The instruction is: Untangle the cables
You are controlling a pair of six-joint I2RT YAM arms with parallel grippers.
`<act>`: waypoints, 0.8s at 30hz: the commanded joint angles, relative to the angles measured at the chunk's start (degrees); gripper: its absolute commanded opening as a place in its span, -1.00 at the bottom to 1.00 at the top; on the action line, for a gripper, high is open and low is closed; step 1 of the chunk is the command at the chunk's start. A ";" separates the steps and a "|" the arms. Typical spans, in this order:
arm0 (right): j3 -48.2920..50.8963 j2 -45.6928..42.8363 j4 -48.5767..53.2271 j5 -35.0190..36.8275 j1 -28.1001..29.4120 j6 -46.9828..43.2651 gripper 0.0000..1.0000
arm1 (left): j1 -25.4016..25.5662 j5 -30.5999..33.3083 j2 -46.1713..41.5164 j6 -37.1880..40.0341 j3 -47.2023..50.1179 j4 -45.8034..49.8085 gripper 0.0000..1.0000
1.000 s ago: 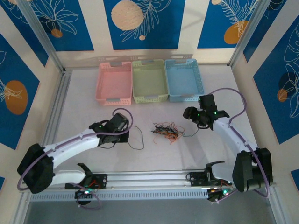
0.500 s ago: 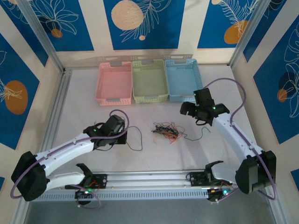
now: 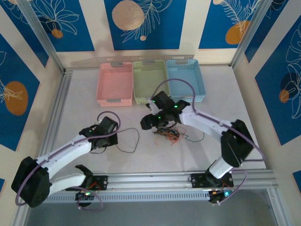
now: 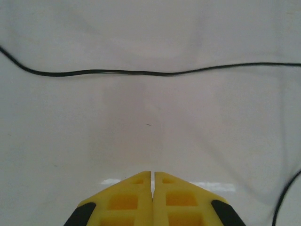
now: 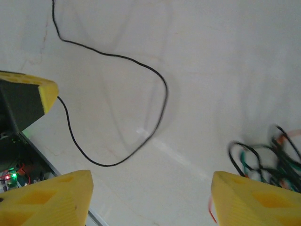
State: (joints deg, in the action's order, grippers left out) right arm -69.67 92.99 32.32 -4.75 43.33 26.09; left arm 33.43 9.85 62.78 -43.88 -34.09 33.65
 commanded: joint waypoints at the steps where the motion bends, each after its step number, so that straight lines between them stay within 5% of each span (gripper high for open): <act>1: -5.56 7.09 1.08 -1.93 1.38 0.05 0.26 | -2.90 1.09 0.84 -1.65 1.04 -0.76 -1.00; 9: -16.76 23.46 3.15 -4.03 3.31 1.95 0.05 | -5.65 1.37 4.42 -1.29 1.32 -3.79 -1.00; 16: -15.56 25.99 2.35 -4.00 3.92 2.26 -0.05 | -6.13 0.96 5.86 -1.20 2.35 -5.43 -1.00; 24: -14.97 27.02 0.85 -5.00 4.30 2.25 -0.46 | -6.41 0.63 5.73 -1.10 3.50 -6.70 -1.00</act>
State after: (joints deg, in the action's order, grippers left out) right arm -85.01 119.22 33.61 -7.84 47.20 28.21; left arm 27.81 10.17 68.29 -44.69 -31.24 27.77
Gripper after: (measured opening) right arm 0.288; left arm 0.065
